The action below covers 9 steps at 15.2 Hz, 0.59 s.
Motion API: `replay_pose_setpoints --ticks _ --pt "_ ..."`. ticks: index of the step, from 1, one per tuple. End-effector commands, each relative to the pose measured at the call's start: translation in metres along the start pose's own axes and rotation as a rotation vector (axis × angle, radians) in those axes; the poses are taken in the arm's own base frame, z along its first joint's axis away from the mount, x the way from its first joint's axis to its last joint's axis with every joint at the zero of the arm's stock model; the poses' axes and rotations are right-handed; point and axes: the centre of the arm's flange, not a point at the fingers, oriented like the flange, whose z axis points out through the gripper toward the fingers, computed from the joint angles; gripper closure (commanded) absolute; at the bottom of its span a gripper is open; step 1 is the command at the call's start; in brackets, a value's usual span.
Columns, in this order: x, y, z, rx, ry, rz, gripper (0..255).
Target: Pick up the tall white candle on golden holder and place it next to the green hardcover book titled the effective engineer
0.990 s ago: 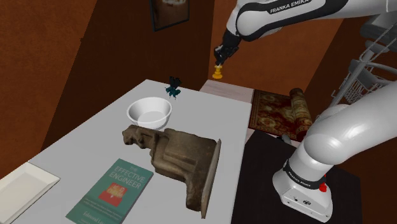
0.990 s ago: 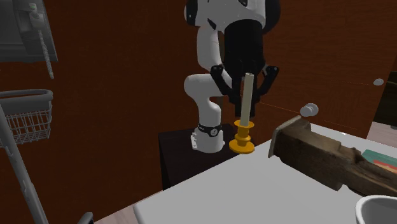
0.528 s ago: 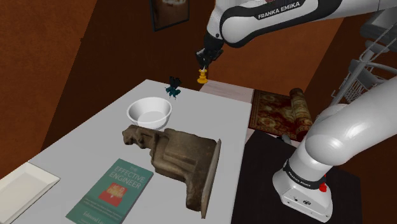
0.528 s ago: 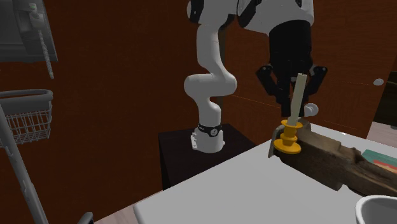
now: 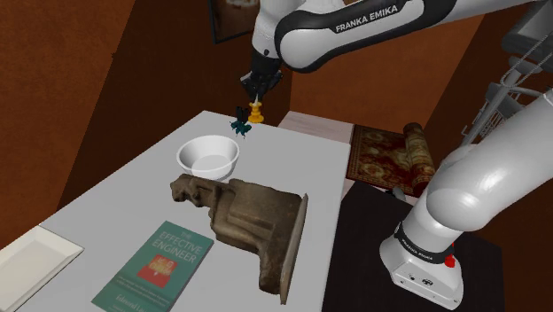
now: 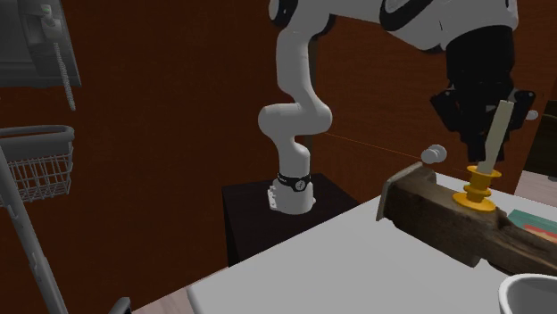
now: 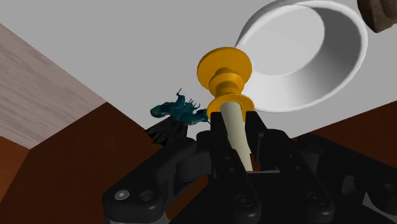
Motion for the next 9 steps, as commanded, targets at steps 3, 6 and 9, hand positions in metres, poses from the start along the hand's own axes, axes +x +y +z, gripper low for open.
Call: replay_pose_setpoints --ticks 3,6,9 --pt "0.001 -0.052 -0.001 0.0 0.0 0.002 255" --pt "0.001 -0.092 -0.002 0.0 0.0 0.002 255" --pt "0.002 -0.132 -0.002 0.0 0.0 0.002 255"
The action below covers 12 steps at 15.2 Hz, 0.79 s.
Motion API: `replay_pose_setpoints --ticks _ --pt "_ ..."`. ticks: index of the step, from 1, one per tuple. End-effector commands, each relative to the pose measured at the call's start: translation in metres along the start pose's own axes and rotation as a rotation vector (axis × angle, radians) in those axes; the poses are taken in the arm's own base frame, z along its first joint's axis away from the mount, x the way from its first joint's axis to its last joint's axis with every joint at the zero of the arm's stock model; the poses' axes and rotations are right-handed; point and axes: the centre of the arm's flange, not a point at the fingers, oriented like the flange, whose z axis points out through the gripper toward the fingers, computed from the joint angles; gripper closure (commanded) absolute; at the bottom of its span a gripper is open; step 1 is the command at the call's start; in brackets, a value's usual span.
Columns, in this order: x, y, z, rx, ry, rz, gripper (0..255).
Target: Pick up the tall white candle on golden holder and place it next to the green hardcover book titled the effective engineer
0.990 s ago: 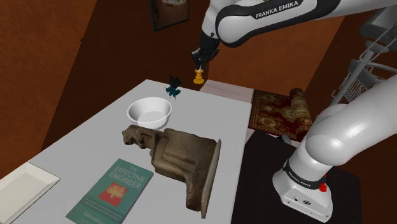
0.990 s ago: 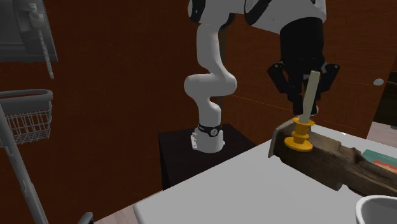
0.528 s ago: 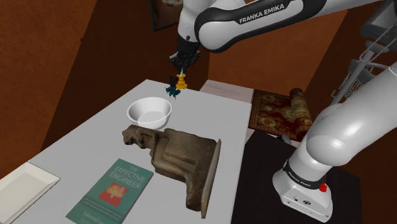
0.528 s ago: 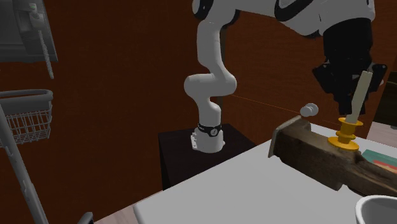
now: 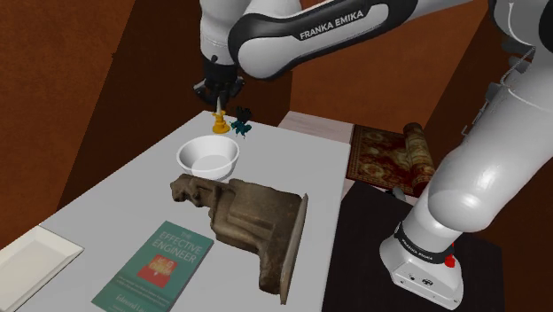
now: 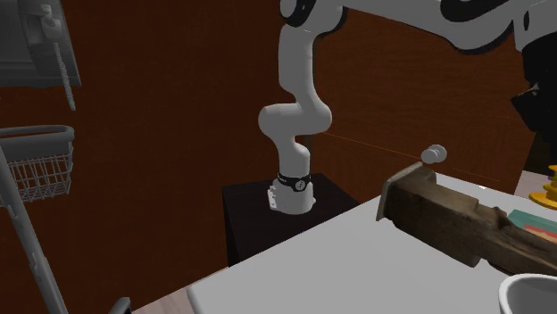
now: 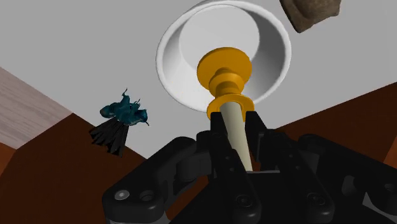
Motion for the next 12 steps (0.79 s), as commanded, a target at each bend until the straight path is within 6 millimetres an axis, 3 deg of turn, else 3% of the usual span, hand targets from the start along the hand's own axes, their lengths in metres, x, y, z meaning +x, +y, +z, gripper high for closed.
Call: replay_pose_setpoints --ticks 1,12 --pt "0.001 -0.024 -0.001 0.0 0.0 0.002 255" --pt "0.003 -0.17 -0.003 0.0 0.0 0.002 255"
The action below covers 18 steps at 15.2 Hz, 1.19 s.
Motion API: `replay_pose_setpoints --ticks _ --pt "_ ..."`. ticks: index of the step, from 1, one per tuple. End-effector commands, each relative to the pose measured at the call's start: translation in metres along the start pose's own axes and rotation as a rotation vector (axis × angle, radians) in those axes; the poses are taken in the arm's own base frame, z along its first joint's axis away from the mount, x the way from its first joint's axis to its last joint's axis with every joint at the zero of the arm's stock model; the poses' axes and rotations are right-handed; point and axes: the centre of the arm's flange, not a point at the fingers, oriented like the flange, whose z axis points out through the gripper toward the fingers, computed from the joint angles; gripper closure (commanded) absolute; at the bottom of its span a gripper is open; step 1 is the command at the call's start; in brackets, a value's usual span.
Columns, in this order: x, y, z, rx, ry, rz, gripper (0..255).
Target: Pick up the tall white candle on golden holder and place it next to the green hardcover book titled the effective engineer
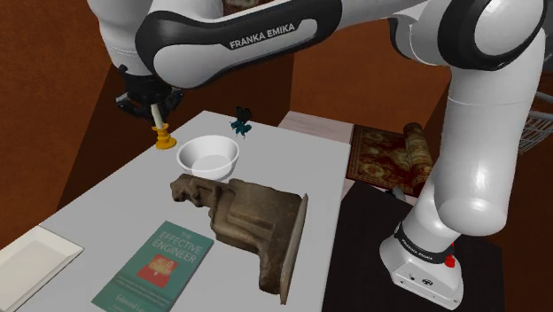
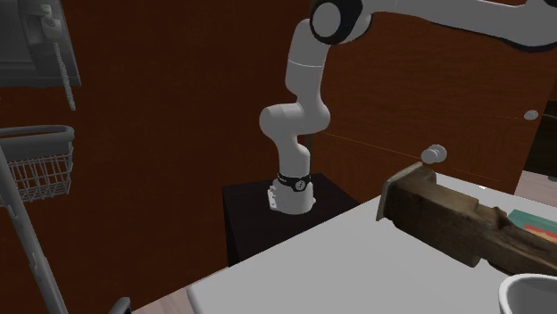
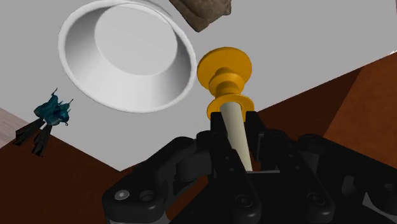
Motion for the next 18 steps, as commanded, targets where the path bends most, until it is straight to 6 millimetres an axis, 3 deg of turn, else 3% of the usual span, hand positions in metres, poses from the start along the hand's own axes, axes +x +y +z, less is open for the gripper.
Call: replay_pose_setpoints --ticks 1,5,6,18 --pt "0.0 -0.029 -0.001 -0.002 0.0 0.003 255" --pt "0.001 -0.081 -0.002 -0.002 0.0 0.003 255" --pt "0.001 -0.086 -0.002 -0.002 0.0 0.003 255" --pt "-0.026 -0.086 0.055 -0.002 0.0 0.003 255"
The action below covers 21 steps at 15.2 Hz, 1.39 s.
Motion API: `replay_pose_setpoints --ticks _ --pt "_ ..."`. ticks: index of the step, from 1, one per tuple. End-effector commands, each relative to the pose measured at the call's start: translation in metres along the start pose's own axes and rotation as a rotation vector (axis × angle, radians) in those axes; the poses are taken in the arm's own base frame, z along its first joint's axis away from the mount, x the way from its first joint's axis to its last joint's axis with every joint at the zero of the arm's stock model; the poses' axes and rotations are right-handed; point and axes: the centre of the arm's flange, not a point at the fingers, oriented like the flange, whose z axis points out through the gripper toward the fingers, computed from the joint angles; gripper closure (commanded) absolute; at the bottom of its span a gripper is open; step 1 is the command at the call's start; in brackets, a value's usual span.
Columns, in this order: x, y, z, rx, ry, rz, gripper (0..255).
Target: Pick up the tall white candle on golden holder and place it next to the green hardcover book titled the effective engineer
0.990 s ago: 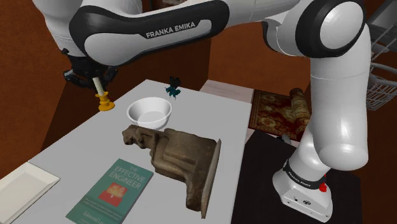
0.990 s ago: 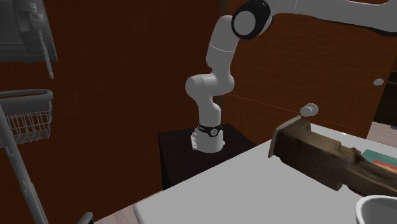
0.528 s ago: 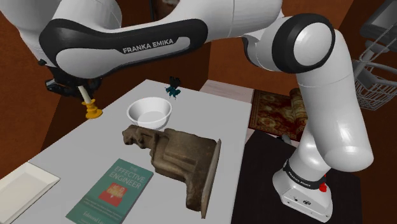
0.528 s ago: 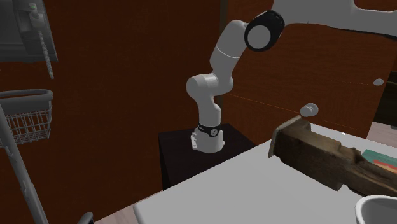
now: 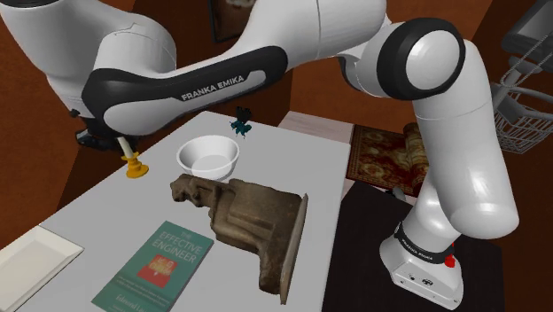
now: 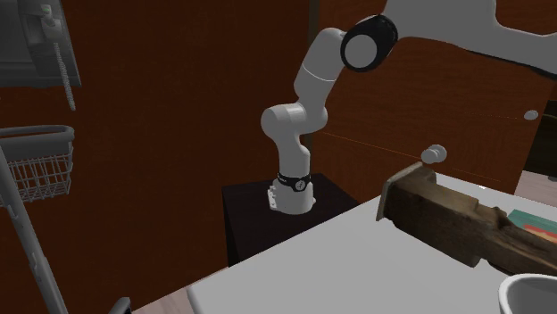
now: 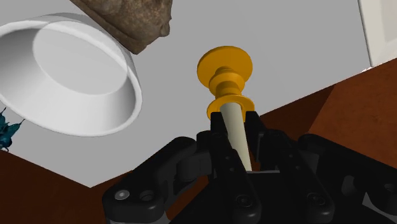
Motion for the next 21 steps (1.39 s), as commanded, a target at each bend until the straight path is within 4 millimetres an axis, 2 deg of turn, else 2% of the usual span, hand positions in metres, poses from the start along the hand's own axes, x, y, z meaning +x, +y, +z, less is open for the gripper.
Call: replay_pose_setpoints --ticks 1,21 --pt "-0.004 0.0 0.01 0.0 0.0 0.0 255" --pt "-0.048 -0.001 0.106 0.0 0.0 0.0 255"
